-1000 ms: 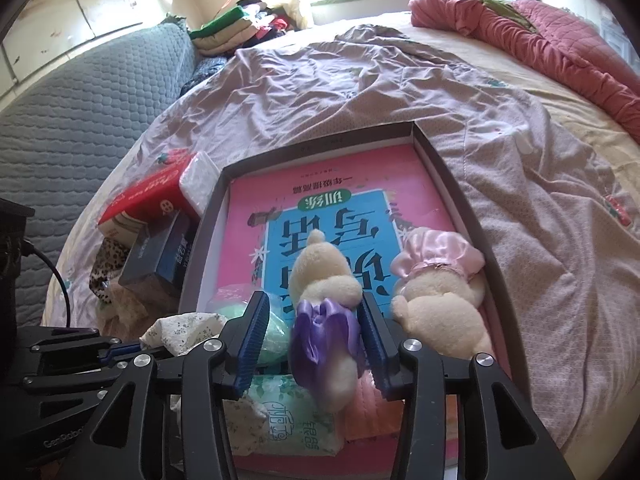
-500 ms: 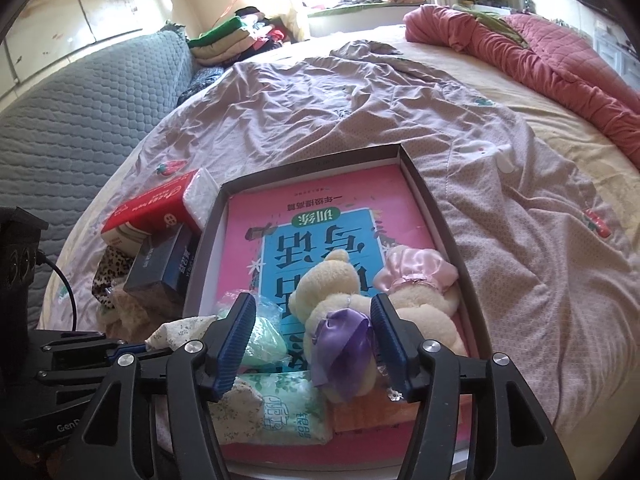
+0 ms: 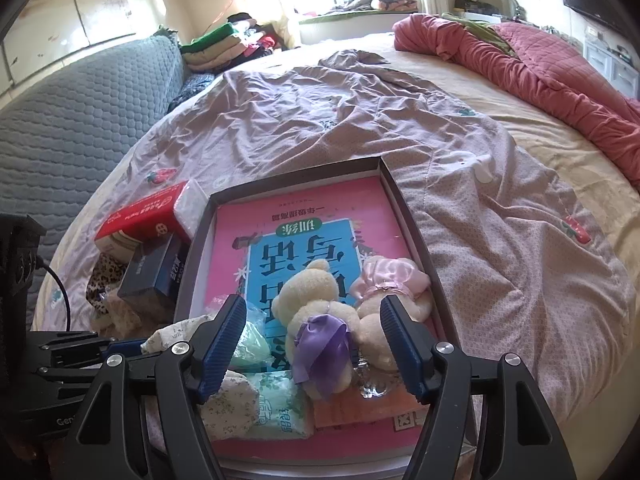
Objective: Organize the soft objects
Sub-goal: 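Open right tool releasing bear while left tool holds scrunchie over tray, then open left tool releasing floral cream scrunchie onto the tray, then withdraw both tools from the tray back toward the pile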
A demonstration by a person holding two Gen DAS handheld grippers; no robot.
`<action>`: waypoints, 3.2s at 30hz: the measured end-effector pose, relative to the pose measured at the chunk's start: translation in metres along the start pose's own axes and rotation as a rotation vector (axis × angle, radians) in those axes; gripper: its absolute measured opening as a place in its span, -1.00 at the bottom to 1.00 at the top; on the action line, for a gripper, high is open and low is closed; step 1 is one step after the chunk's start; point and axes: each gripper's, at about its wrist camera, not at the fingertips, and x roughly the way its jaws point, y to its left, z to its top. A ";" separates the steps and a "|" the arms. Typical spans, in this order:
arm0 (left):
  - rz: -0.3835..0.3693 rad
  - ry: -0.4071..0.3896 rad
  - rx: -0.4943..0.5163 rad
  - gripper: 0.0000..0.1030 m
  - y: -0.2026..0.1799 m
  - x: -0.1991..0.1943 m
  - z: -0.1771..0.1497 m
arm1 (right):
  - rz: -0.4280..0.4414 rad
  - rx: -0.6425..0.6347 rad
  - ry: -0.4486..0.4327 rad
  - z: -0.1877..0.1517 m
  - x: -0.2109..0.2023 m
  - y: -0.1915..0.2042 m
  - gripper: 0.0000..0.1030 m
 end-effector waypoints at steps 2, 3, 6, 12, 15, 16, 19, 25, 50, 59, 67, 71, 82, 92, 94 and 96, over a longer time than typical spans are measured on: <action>0.001 0.000 0.002 -0.24 0.000 -0.001 0.000 | -0.002 -0.001 0.001 0.000 -0.001 0.000 0.39; 0.003 -0.001 0.004 -0.24 -0.001 -0.002 0.000 | -0.003 -0.001 0.000 0.000 -0.001 0.000 0.39; 0.020 0.003 0.011 -0.23 -0.004 -0.002 0.003 | -0.006 0.003 -0.004 0.000 -0.003 -0.001 0.39; 0.042 0.003 0.044 -0.09 -0.015 -0.003 0.010 | -0.007 0.012 -0.016 0.002 -0.008 -0.004 0.39; 0.058 -0.002 0.056 0.02 -0.017 -0.005 0.008 | -0.021 0.011 -0.021 0.002 -0.010 -0.005 0.42; 0.063 -0.007 0.059 0.04 -0.018 -0.005 0.008 | -0.025 0.012 -0.024 0.002 -0.011 -0.005 0.44; 0.068 -0.010 0.064 0.15 -0.018 -0.008 0.006 | -0.030 0.017 -0.026 0.001 -0.014 -0.007 0.46; 0.082 -0.019 0.068 0.25 -0.018 -0.013 0.002 | -0.049 0.014 -0.030 0.000 -0.018 -0.008 0.48; 0.095 -0.092 0.062 0.50 -0.021 -0.054 -0.010 | -0.099 0.013 -0.089 0.003 -0.048 -0.001 0.52; 0.120 -0.129 0.053 0.53 -0.014 -0.077 -0.016 | -0.091 -0.021 -0.130 0.008 -0.065 0.019 0.54; 0.144 -0.164 0.035 0.54 -0.004 -0.096 -0.021 | -0.079 -0.048 -0.160 0.012 -0.078 0.037 0.56; 0.150 -0.169 0.022 0.55 0.001 -0.104 -0.024 | -0.070 -0.069 -0.175 0.013 -0.085 0.048 0.58; 0.178 -0.206 -0.008 0.57 0.018 -0.130 -0.032 | -0.055 -0.108 -0.200 0.018 -0.102 0.070 0.61; 0.194 -0.246 -0.030 0.57 0.031 -0.151 -0.041 | 0.009 -0.094 -0.208 0.019 -0.115 0.082 0.62; 0.201 -0.254 -0.039 0.57 0.035 -0.156 -0.043 | 0.027 -0.089 -0.206 0.020 -0.118 0.086 0.62; 0.218 -0.262 -0.042 0.57 0.037 -0.160 -0.046 | 0.021 -0.106 -0.214 0.020 -0.121 0.093 0.62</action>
